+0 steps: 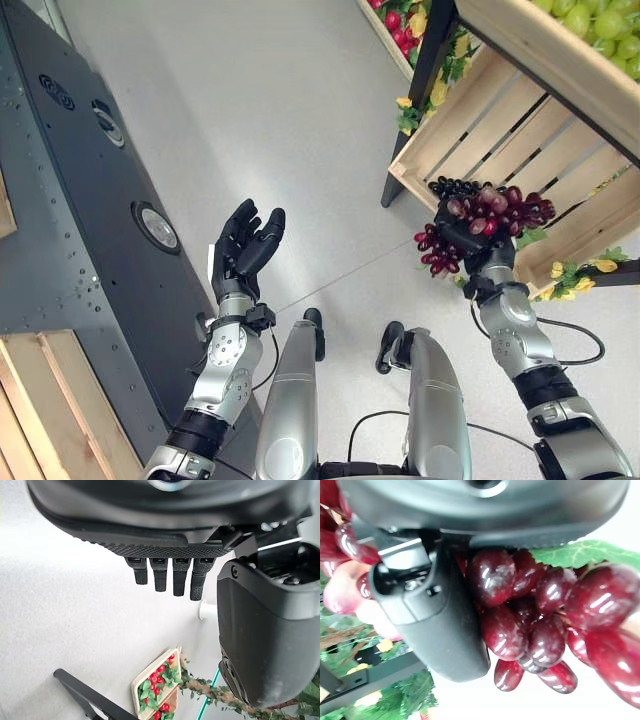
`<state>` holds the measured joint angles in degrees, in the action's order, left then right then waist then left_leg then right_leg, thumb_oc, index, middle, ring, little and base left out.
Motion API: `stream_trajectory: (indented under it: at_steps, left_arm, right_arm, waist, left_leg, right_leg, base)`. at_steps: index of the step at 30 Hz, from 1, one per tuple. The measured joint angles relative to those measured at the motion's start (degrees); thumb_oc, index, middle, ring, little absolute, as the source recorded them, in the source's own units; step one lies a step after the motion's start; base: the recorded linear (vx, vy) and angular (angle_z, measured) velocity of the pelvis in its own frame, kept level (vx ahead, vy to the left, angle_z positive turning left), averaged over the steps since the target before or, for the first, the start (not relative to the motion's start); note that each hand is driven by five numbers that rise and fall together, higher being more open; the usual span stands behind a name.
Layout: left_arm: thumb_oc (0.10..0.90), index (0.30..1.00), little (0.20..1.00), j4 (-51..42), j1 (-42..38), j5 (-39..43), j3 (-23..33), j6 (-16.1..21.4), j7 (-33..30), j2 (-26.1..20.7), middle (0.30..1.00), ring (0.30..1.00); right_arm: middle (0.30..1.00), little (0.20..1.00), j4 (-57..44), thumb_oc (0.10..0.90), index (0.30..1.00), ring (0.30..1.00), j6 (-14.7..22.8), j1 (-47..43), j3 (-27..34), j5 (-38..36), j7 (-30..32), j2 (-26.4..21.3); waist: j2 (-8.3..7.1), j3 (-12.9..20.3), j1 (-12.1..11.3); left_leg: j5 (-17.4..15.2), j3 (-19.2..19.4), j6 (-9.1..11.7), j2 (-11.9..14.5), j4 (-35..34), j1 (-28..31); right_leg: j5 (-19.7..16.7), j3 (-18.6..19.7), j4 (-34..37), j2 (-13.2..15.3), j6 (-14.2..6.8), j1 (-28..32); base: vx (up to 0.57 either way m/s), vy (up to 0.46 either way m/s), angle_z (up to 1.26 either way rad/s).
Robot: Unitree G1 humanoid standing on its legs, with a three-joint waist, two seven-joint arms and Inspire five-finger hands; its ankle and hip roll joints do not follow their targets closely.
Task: Pick up the fruits from the basket on one side to the basket on the other side
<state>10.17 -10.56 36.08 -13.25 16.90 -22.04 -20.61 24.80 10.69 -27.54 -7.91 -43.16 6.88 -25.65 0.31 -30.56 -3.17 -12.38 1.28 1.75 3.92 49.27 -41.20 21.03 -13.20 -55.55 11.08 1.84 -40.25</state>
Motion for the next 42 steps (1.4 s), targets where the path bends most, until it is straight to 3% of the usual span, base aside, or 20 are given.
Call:
stream_trajectory:
  at_steps: [11,16,20,24,31,40,42]
  left_arm:
    - [0.800,0.900,0.900,-0.01,-1.38,0.30,-2.54,-0.22,1.68,-2.84,0.900,0.900]
    - [0.800,0.900,0.900,-0.04,-1.39,0.85,-3.60,-0.26,2.13,-3.91,0.900,0.900]
    - [0.800,0.900,0.900,-0.29,-1.26,0.89,-4.95,-0.25,2.17,-5.73,0.900,0.900]
    - [0.800,0.900,0.900,-0.62,-0.85,1.47,-5.66,-0.25,2.20,-7.79,0.900,0.900]
    - [0.800,0.900,0.900,-2.10,-0.54,2.28,-6.72,-0.16,2.94,-7.99,0.900,0.900]
    - [0.800,0.900,0.900,-2.46,-0.93,3.05,-6.65,-0.17,3.44,-8.47,0.900,0.900]
    - [0.800,0.900,0.900,-2.46,-0.90,3.16,-6.65,-0.17,3.45,-8.69,0.900,0.900]
  right_arm:
    - [0.300,0.300,13.56,0.400,0.300,0.300,-0.12,-14.48,0.95,0.00,7.95,-8.51]
    - [0.300,0.300,23.97,0.400,0.300,0.300,-8.15,-20.45,-0.67,5.69,11.62,-14.20]
    - [0.300,0.300,30.06,0.400,0.300,0.300,-19.55,-24.24,-13.20,24.19,12.06,-21.87]
    - [0.300,0.300,31.70,0.400,0.300,0.300,-26.73,-27.21,-16.16,35.52,11.20,-23.49]
    - [0.300,0.300,35.74,0.400,0.300,0.300,-33.01,-33.13,-24.68,52.13,4.11,-24.60]
    - [0.300,0.300,38.57,0.400,0.300,0.300,-34.30,-34.14,-24.38,52.59,3.44,-24.77]
    - [0.582,0.582,38.54,0.588,0.582,0.582,-34.28,-34.12,-24.01,51.54,4.42,-24.76]
  waist:
    - [0.07,-0.01,-2.53]
    - [0.27,-0.03,-3.26]
    - [0.36,-0.03,-4.25]
    - [0.36,-0.03,-4.13]
    - [0.36,-0.03,-4.75]
    - [0.38,-0.02,-5.29]
    - [0.38,-0.02,-5.21]
  left_leg:
    - [-0.43,-2.42,0.10,-0.30,4.59,-4.78]
    - [-0.42,-2.77,0.08,-0.85,5.11,-5.16]
    - [-0.39,-3.15,0.09,-1.01,5.12,-5.49]
    - [-0.35,-3.78,0.16,-1.15,4.88,-5.92]
    - [-0.14,-3.82,0.45,-1.31,2.94,-5.01]
    - [0.13,-3.94,0.50,-1.96,1.84,-4.05]
    - [0.27,-3.90,0.37,-2.08,1.63,-4.04]
  right_leg:
    - [1.28,-1.68,-4.39,0.57,1.01,-3.32]
    - [1.37,-1.94,-4.89,1.08,0.94,-3.34]
    - [1.27,-2.53,-4.53,1.31,0.78,-3.14]
    - [1.24,-3.15,-3.95,1.27,0.73,-3.04]
    - [0.83,-3.51,-2.20,1.29,0.06,-2.06]
    - [0.79,-4.07,-1.36,2.05,-0.06,-0.94]
    - [0.81,-4.05,-1.36,2.18,-0.05,-0.98]
  base:
    - [0.02,-0.001,0.07]
    - [0.00,-0.019,0.05]
    - [-0.02,-0.035,0.04]
    - [-0.01,-0.008,0.06]
    - [-0.01,-0.008,0.02]
    - [-0.01,-0.008,0.03]
    - [0.00,0.000,0.00]
